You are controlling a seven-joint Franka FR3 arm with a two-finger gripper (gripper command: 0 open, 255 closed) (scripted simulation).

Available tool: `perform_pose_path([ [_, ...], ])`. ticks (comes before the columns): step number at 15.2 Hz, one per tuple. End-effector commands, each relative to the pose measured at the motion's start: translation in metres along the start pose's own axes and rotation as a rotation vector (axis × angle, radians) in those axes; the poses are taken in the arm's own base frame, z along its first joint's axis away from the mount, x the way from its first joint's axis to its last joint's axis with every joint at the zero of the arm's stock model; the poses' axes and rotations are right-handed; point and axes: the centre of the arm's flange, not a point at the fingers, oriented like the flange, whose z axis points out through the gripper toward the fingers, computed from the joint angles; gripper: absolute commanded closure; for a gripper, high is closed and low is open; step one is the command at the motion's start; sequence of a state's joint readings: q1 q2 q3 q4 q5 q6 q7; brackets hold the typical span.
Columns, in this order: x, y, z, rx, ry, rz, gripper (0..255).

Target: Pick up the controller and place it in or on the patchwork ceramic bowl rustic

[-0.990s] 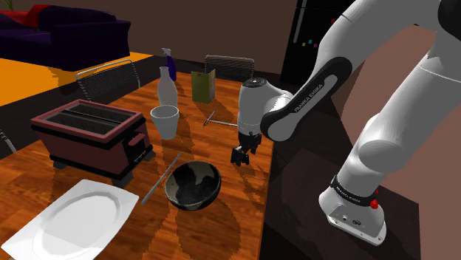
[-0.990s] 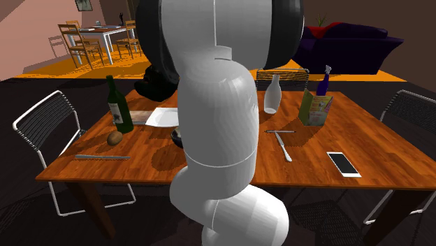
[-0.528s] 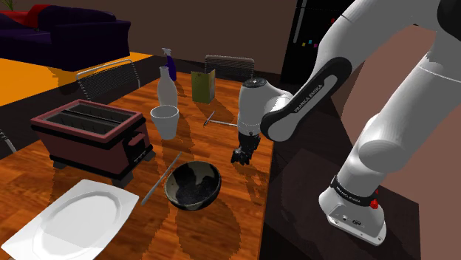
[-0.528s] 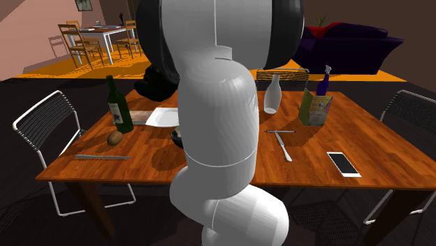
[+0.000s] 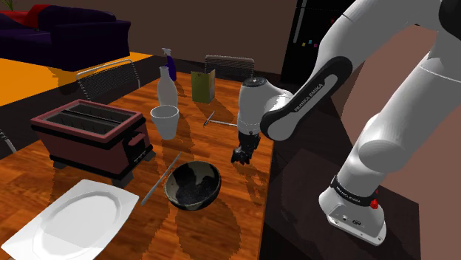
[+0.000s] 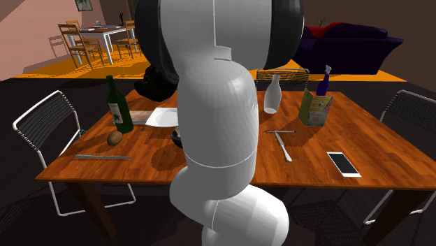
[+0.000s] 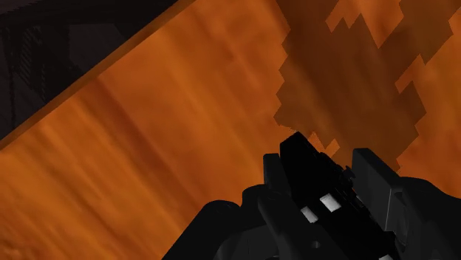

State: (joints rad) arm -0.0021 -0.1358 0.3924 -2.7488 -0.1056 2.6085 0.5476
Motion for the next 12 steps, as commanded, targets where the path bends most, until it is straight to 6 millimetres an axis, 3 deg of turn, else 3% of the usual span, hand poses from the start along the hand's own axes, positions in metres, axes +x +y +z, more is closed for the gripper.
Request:
perform_pose_path([
  [1,0.000,0.001,-0.008,0.000,0.000,0.000,255],
  [12,0.002,0.007,-0.066,0.000,0.000,0.000,255],
])
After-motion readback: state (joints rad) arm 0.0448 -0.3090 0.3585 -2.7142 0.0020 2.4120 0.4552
